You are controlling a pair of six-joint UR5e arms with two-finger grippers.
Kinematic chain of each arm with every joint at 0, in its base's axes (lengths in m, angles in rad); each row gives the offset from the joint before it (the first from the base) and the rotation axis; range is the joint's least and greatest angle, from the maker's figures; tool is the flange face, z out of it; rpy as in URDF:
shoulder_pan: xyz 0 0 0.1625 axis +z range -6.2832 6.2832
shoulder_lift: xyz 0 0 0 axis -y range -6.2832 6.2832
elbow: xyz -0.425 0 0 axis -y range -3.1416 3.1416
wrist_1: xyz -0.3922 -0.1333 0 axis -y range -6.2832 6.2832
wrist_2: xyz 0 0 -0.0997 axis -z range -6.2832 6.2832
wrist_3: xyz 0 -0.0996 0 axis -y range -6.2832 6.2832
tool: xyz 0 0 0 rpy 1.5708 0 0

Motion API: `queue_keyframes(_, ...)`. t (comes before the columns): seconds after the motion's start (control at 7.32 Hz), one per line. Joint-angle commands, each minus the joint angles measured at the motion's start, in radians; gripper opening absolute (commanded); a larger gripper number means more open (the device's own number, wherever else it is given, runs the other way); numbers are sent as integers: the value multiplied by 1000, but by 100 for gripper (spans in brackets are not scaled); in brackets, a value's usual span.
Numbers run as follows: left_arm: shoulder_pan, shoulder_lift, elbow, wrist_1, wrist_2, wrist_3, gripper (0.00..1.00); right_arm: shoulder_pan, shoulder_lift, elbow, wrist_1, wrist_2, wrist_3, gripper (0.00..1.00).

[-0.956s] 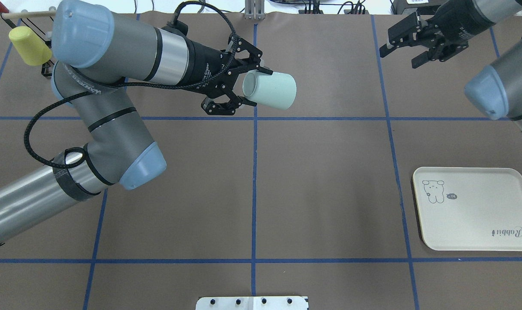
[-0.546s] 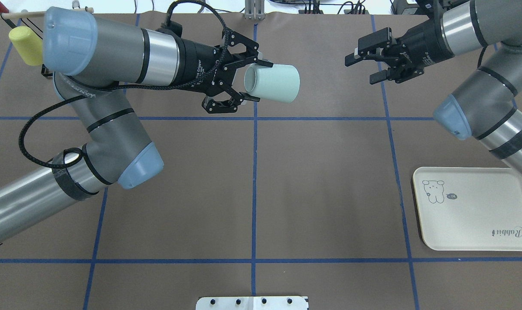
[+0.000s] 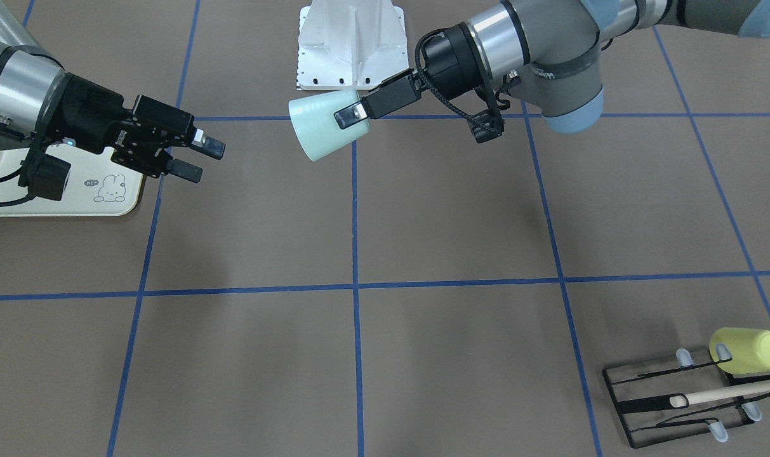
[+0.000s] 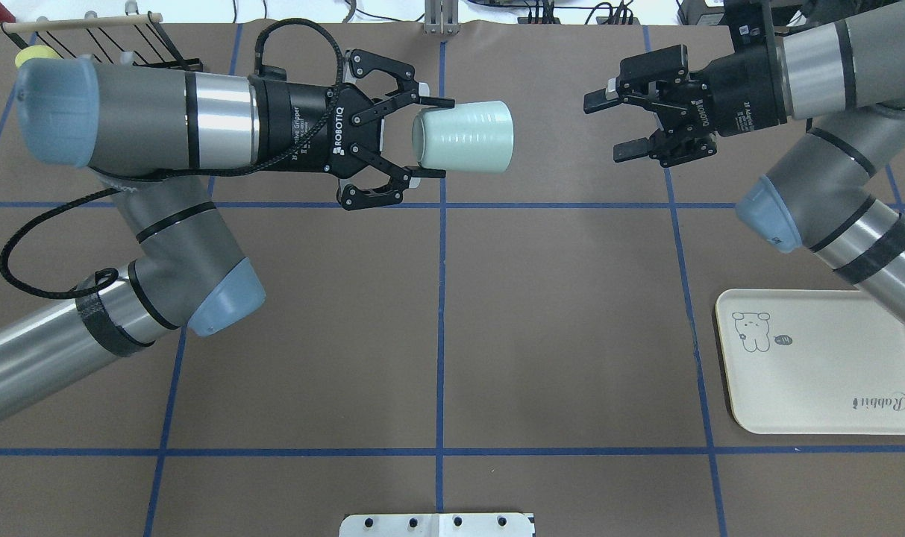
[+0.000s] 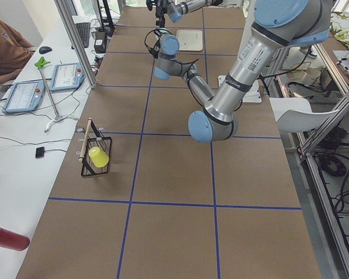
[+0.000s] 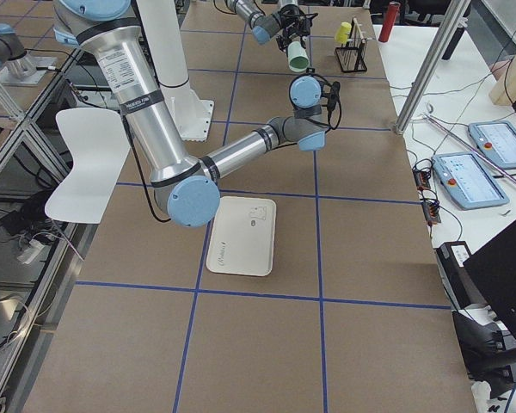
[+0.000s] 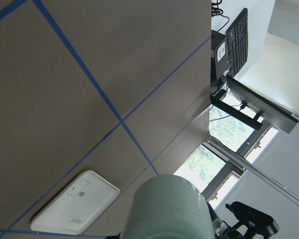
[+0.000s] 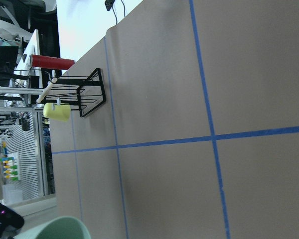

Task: Left arm grabs green cup and hands to right arm on tray

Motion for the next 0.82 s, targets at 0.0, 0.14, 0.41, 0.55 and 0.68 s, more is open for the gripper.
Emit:
queue_keyframes(0.0, 6, -6, -15, -92, 24, -156, 0, -87, -2, 0, 278, -168, 260, 97)
queue_keyframes(0.14, 6, -9, -21, -115, 26, -238, 0, -111, 0, 0, 331, -201, 292, 97)
queue_keyframes(0.41, 23, -10, -50, -128, 26, -310, 0, -145, 3, 0, 439, -251, 313, 97)
queue_keyframes(0.55, 29, -13, -70, -128, 27, -324, 0, -149, -5, -2, 492, -267, 351, 97)
queue_keyframes(0.68, 30, -15, -76, -128, 27, -327, 0, -151, -5, 0, 526, -284, 385, 97)
